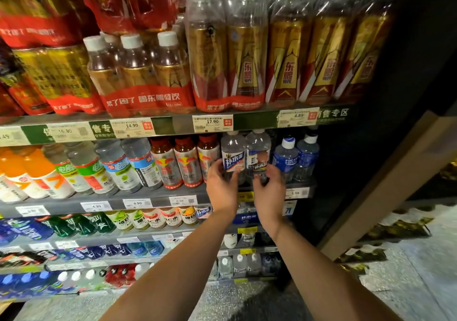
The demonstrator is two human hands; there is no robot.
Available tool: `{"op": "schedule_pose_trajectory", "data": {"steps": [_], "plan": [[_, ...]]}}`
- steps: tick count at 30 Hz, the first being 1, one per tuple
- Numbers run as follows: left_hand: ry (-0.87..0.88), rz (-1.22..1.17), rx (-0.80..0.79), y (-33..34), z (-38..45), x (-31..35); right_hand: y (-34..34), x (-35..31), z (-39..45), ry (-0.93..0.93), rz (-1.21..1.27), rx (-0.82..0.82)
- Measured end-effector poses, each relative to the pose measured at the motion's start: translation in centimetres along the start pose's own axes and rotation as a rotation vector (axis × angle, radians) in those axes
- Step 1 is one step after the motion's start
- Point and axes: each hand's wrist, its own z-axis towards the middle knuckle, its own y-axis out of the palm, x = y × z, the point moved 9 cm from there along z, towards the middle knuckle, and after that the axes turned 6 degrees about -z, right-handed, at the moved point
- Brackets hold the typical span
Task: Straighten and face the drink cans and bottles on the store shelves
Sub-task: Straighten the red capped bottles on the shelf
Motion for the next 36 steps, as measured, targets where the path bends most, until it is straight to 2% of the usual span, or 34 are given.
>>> {"op": "schedule_pose_trajectory", "data": {"steps": [3, 5, 9, 13, 15, 18, 22, 29, 34, 36], "plan": [[-0.001, -0.076, 0.075, -0.4, -0.6, 0.0, -1.1, 0.9, 0.2, 0.009, 0.084, 0.023], [0.022, -0.11, 0.079, 0.2, -1.6, 0.3, -2.9, 1.9, 0.7, 0.029, 0.136, 0.1], [0.005, -0.133, -0.211, 5.4, -4.2, 1.2, -6.8, 4.1, 2.3, 0.079, 0.074, 0.28], [-0.017, 0.007, -0.376, 9.8, -5.5, 1.9, -6.4, 6.2, 5.0, 0.166, 0.004, 0.134], [0.005, 0.099, -0.386, 11.2, -5.7, 2.2, -5.9, 7.1, 6.4, 0.197, -0.04, 0.042], [-0.007, 0.153, -0.345, 12.0, -5.8, 2.2, -5.4, 7.6, 7.6, 0.24, 0.049, -0.057], [-0.054, 0.169, -0.279, 12.6, -5.5, 1.9, -5.4, 8.0, 8.2, 0.226, 0.025, -0.088], [-0.116, 0.097, -0.24, 13.9, -5.7, 1.7, -6.3, 8.0, 7.8, 0.186, 0.025, -0.028], [-0.08, 0.012, -0.32, 13.3, -5.3, 0.7, -5.8, 8.2, 7.3, 0.198, 0.043, -0.079], [-0.099, -0.076, -0.354, 12.5, -5.5, 0.2, -6.3, 7.9, 6.6, 0.194, 0.033, -0.038]]}}
